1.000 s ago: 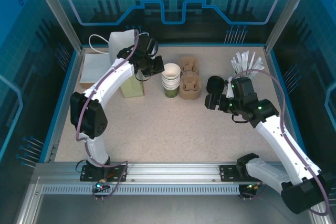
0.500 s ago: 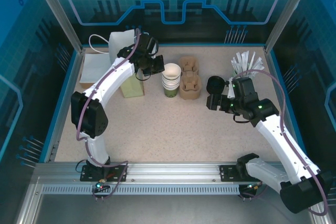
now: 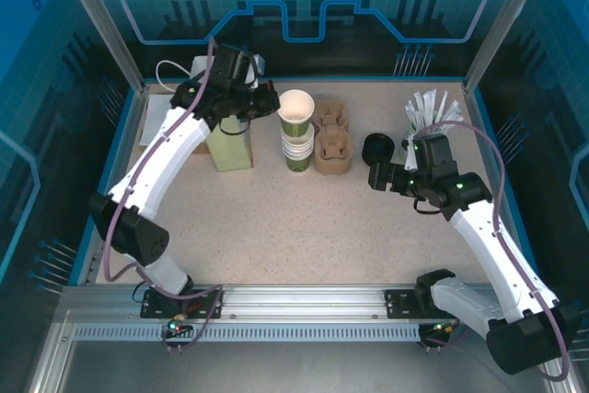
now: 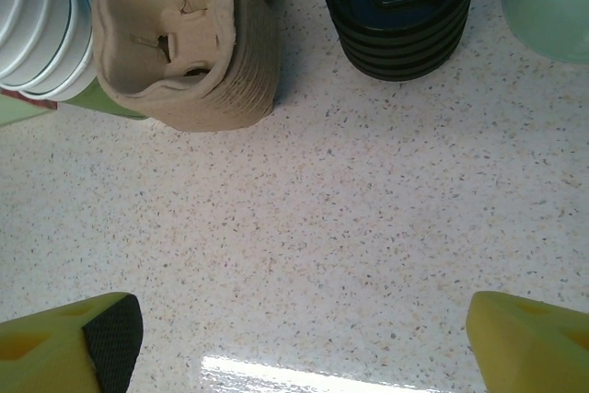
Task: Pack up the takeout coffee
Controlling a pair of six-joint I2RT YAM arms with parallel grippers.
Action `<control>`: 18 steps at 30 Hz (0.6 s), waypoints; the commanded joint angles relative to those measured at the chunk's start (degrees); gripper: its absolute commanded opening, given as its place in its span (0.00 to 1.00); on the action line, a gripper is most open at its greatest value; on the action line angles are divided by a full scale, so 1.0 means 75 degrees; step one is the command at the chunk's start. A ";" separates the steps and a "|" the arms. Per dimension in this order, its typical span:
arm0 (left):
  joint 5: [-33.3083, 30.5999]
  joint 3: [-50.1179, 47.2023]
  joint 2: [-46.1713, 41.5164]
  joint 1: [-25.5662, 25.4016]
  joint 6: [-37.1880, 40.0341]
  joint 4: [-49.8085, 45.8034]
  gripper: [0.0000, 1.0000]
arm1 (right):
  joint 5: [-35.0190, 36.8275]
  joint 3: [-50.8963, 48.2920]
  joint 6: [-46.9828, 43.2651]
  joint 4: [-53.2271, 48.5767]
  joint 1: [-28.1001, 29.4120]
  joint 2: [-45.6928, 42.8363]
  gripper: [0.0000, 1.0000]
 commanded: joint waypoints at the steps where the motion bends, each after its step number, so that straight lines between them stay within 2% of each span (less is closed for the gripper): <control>1: 0.0260 -0.0076 -0.0960 -0.0049 0.0033 -0.0296 0.00 | 0.0067 0.0039 -0.0263 -0.0006 -0.0222 0.0040 0.93; 7: 0.0322 -0.1271 -0.2493 -0.0592 -0.0170 -0.0578 0.00 | 0.0096 0.0201 -0.0523 0.0107 -0.0491 0.0367 0.93; 12: 0.0315 -0.3209 -0.3531 -0.1401 -0.0744 -0.0043 0.00 | 0.0021 0.0313 -0.0585 0.0199 -0.0547 0.0837 0.93; 18: 0.0006 -0.4946 -0.3728 -0.1910 -0.1061 0.0893 0.00 | -0.0161 0.0368 -0.0544 0.0271 -0.0547 0.1251 0.90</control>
